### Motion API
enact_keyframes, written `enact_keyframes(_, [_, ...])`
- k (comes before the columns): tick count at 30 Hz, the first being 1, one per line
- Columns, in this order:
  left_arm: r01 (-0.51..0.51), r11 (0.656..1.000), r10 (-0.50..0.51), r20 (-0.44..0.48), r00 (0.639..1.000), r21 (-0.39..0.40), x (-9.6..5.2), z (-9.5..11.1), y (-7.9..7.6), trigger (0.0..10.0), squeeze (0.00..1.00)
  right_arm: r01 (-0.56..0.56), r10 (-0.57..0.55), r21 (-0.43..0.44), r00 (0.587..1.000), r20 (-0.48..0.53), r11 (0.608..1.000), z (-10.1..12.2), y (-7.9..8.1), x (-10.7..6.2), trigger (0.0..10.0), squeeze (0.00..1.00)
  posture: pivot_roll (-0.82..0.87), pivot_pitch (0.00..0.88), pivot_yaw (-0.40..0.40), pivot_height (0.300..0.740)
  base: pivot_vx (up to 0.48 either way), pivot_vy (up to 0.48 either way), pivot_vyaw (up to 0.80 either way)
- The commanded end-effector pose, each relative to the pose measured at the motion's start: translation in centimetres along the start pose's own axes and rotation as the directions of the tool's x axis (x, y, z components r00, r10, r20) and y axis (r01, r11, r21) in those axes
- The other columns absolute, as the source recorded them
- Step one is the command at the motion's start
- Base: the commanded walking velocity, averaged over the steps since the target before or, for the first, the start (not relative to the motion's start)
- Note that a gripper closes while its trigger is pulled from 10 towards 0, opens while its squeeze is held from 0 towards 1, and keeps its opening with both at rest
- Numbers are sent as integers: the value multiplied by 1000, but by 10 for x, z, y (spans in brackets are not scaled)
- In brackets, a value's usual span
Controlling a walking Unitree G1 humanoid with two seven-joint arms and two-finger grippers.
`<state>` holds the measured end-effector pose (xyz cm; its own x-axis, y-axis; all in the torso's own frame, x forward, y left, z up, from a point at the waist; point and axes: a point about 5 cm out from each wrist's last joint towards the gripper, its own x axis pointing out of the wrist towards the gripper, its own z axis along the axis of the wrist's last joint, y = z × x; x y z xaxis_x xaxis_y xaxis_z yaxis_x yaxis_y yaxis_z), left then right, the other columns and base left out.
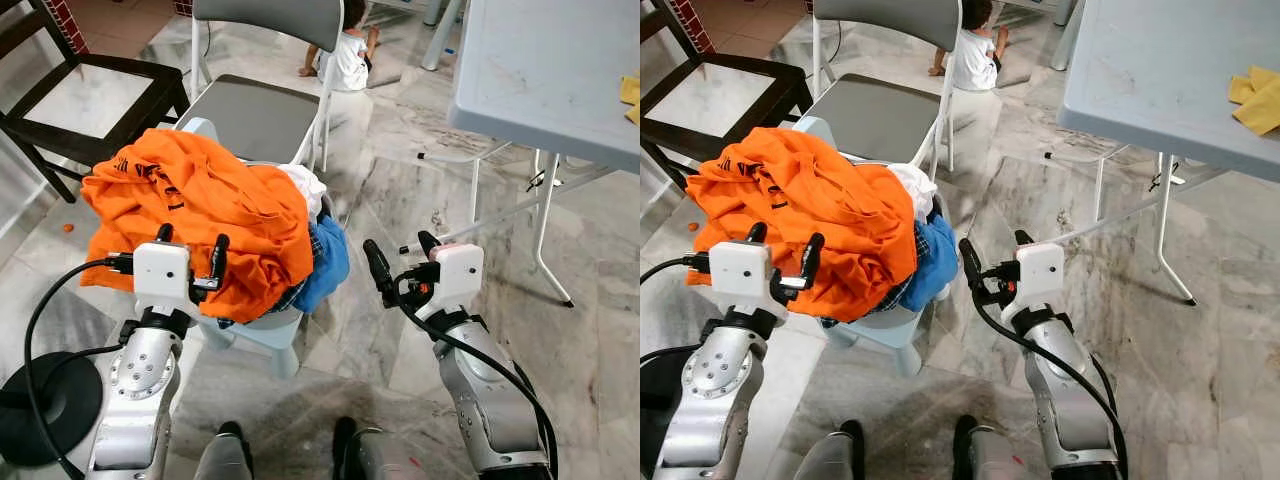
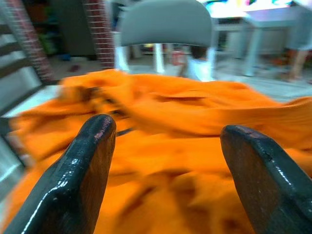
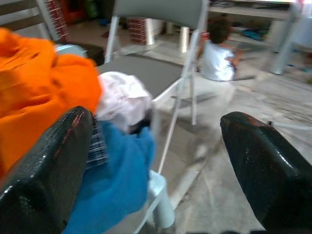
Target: Hang hanger
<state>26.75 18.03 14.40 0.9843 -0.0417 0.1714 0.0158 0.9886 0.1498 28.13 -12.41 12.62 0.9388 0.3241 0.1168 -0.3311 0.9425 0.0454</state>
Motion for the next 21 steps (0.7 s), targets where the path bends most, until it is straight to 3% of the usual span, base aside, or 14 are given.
enact_keyframes(1, [-34, 999, 34, -22, 999, 9, -7, -3, 8, 10000, 0, -9, 9, 8, 1000, 5, 1000, 0, 2, -2, 10000, 0, 81, 248, -42, 740, 0, 0, 688])
enact_keyframes(11, [-35, 999, 36, -22, 999, 4, -6, -3, 7, 10000, 0, -10, 10, 14, 1000, 3, 1000, -1, 1, -1, 10000, 0, 84, 250, -48, 740, 0, 0, 115])
enact_keyframes(21, [-15, 1000, 15, -17, 1000, -2, -5, -3, 4, 10000, 0, -16, 16, 14, 1000, 2, 1000, -1, 2, -1, 10000, 0, 81, 245, -44, 740, 271, 0, 0])
